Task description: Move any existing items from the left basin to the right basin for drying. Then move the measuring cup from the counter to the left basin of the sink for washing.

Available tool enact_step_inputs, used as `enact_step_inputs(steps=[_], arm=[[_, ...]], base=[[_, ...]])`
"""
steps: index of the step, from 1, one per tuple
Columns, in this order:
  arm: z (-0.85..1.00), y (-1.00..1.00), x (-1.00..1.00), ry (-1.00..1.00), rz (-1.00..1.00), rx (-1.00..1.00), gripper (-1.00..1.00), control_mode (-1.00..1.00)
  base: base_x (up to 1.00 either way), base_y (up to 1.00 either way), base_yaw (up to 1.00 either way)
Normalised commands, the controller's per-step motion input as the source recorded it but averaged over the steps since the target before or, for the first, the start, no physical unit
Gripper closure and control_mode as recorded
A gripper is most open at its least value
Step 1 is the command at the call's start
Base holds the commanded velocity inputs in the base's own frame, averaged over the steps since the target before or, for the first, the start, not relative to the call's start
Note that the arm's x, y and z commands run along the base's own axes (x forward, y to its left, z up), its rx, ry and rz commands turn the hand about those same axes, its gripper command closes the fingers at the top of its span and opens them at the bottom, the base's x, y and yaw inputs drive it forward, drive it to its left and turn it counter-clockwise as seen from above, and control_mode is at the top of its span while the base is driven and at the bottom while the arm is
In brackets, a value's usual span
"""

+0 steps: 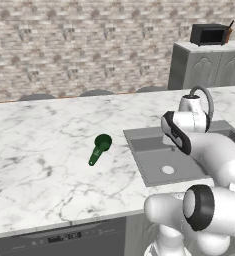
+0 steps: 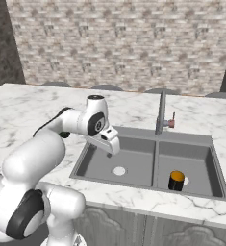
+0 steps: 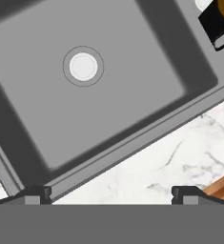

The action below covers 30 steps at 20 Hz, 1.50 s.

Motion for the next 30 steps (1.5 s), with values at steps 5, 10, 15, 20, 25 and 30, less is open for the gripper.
enact_step_inputs(steps=[5,10,15,20,25,30], arm=[[0.08,0.81,0.0,0.0,0.0,-0.01,-1.0,-1.0],[0.09,0.77,0.0,0.0,0.0,0.0,-1.0,-1.0],[0.1,0.65,0.0,-0.04,0.01,0.0,-1.0,-1.0],[0.07,0.67,0.06,-0.05,0.05,0.0,-1.0,-1.0],[0.0,0.64,0.13,-0.04,0.07,0.0,-1.0,-1.0],[0.0,0.59,0.23,-0.02,0.07,0.0,-1.0,-1.0]], base=[[0.0,0.0,0.0],[0.0,0.0,0.0],[0.0,0.0,0.0],[0.0,0.0,0.0],[0.0,0.0,0.0],[0.0,0.0,0.0]])
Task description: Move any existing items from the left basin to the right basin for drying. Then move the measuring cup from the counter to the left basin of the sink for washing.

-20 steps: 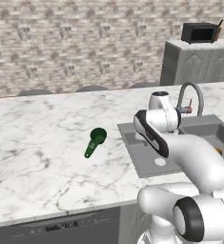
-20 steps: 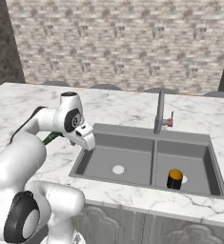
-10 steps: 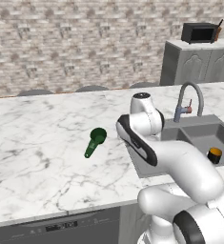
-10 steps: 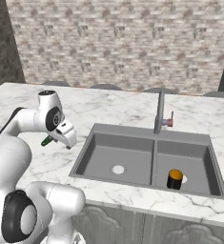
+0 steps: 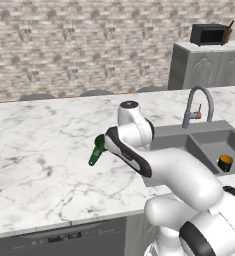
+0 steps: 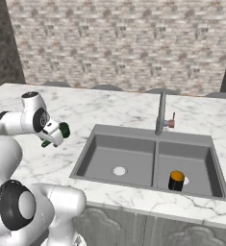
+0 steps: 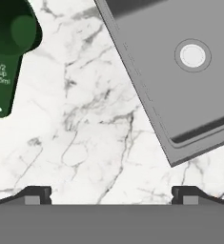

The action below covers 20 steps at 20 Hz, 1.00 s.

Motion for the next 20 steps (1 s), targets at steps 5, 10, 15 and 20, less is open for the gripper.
enact_step_inputs(steps=[5,10,15,20], arm=[[0.0,0.54,0.28,-0.01,0.06,0.0,-1.0,-1.0],[0.0,0.48,0.33,0.0,0.04,0.0,-1.0,-1.0],[-0.01,0.32,0.41,0.0,0.0,-0.01,-1.0,-1.0],[-0.07,0.16,0.46,0.0,0.0,-0.01,-1.0,-1.0]], base=[[0.0,0.0,0.0],[0.0,0.0,0.0],[0.0,0.0,0.0],[0.0,0.0,0.0]])
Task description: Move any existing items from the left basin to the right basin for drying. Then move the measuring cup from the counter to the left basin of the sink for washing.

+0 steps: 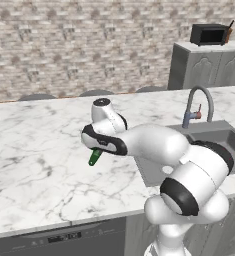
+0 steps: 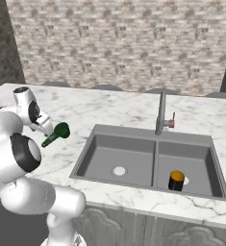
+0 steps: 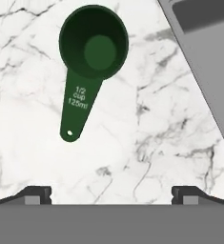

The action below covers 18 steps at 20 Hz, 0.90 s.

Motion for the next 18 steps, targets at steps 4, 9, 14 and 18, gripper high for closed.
enact_step_inputs(steps=[4,9,14,18], arm=[[-0.14,0.18,0.41,0.0,0.0,-0.02,-1.0,-1.0],[-0.2,0.16,0.39,0.0,0.0,-0.04,-1.0,-1.0],[-0.26,0.06,0.24,0.0,0.0,-0.06,-1.0,-1.0],[-0.23,0.0,0.2,0.0,0.0,-0.03,-1.0,-1.0]], base=[[0.0,0.0,0.0],[0.0,0.0,0.0],[0.0,0.0,0.0],[0.0,0.0,0.0]])
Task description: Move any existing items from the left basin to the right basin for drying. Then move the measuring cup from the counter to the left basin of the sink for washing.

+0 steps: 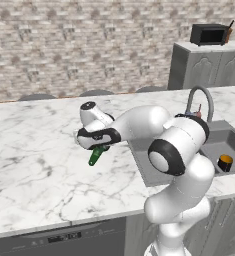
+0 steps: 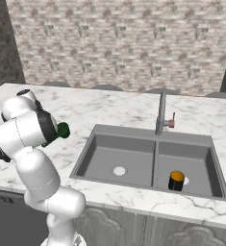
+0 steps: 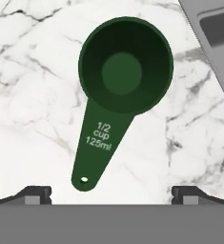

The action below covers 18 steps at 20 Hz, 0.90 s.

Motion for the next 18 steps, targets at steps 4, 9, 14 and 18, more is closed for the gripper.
enact_step_inputs(steps=[4,9,14,18], arm=[[-0.18,0.0,0.21,0.0,0.0,-0.01,-1.0,-1.0],[-0.13,0.0,0.23,0.0,0.0,0.0,-1.0,-1.0],[-0.16,0.0,0.14,0.0,0.0,0.0,-1.0,-1.0],[-0.12,0.0,0.0,0.0,0.0,0.0,-1.0,-1.0]], base=[[0.0,0.0,0.0],[0.0,0.0,0.0],[0.0,0.0,0.0],[0.0,0.0,0.0]])
